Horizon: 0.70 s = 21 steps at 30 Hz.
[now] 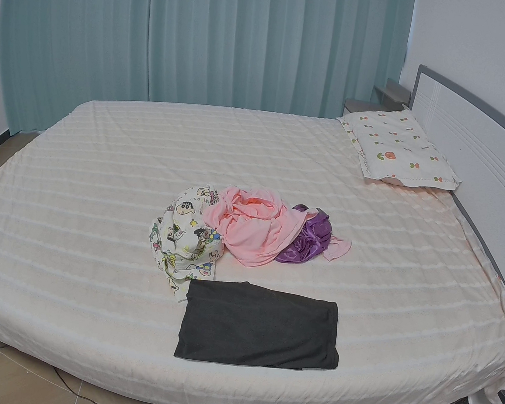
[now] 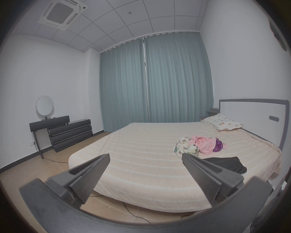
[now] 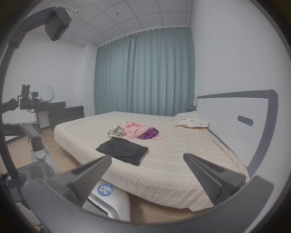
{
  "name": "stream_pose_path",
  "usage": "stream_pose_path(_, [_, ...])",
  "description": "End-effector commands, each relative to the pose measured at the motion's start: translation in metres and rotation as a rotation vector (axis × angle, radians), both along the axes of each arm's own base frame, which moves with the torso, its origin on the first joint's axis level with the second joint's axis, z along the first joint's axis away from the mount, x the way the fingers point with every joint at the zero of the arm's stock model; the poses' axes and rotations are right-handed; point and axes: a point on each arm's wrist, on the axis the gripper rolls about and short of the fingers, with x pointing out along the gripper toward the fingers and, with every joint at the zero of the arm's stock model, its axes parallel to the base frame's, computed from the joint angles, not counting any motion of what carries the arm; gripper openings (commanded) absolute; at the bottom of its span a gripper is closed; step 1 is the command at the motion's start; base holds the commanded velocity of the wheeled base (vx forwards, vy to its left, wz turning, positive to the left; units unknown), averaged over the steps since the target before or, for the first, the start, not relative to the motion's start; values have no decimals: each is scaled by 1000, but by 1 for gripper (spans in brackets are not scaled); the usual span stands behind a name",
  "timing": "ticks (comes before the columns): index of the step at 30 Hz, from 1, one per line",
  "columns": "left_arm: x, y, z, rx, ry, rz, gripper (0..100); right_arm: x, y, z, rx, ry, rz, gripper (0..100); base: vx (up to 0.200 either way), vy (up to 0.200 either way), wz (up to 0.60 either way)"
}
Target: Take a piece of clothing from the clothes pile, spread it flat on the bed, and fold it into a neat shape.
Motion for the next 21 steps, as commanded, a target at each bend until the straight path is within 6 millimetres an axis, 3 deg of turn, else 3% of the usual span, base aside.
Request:
stream_pose_path(1, [6, 0, -27, 3, 54, -11, 100, 0, -2, -1, 11, -8, -99, 100, 0, 0, 0])
stream_pose_path(6, [16, 2, -50, 6, 36, -16, 100, 0, -3, -1, 71, 2, -151, 100, 0, 0, 0])
stream_pose_path(10, [17, 2, -49, 18, -2, -21, 100, 0, -4, 1, 55, -16, -184, 100, 0, 0, 0])
stream_pose_path(13, [18, 1, -49, 15, -1, -39, 100, -3, -4, 18, 64, -136, -174, 100, 0, 0, 0])
stream_pose_path(16, [18, 1, -49, 12, 2, -60, 100, 1, -4, 8, 58, -114, -185, 100, 0, 0, 0])
stream_pose_path(17, [18, 0, -50, 0, 0, -92, 100, 9, -4, -12, 66, -52, -193, 100, 0, 0, 0])
stream_pose_path(21, [18, -1, -53, -24, 22, -137, 100, 11, -4, -12, 82, -102, -207, 100, 0, 0, 0])
